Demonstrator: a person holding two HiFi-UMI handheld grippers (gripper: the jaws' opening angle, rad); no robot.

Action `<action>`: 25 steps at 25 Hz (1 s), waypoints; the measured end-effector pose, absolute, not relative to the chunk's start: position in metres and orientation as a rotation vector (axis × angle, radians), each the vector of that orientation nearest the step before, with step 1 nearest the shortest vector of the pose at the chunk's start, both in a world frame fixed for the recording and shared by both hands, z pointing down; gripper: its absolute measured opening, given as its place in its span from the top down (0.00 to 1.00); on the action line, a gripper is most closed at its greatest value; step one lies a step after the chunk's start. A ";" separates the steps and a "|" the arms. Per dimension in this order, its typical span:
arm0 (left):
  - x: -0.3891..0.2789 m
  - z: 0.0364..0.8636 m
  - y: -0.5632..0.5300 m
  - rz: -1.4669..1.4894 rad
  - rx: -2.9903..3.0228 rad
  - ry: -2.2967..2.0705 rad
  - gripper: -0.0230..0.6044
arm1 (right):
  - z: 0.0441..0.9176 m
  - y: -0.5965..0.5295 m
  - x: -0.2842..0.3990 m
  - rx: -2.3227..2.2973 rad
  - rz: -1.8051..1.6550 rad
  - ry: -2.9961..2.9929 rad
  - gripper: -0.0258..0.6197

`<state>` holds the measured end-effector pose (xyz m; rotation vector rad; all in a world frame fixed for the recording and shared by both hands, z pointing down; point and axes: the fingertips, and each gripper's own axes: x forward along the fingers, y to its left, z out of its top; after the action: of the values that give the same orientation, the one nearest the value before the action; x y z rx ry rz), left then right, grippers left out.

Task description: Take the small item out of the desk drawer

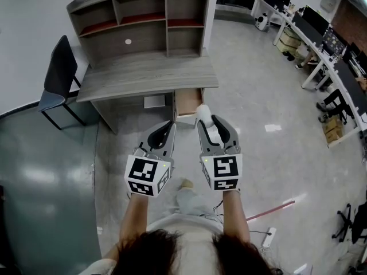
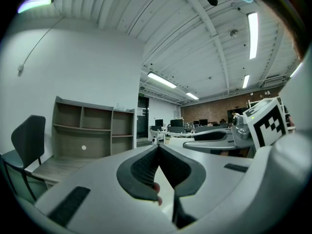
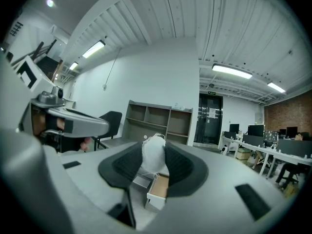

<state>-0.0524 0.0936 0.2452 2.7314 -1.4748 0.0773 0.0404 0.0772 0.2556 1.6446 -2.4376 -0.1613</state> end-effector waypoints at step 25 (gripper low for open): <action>-0.055 0.247 0.158 0.017 2.694 -1.499 0.94 | 0.239 0.145 0.042 1.627 -0.244 -2.436 0.72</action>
<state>-0.0546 0.1579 0.2472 2.6935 -1.4993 0.0173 0.0421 0.1450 0.2395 1.6269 -2.4360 -0.2444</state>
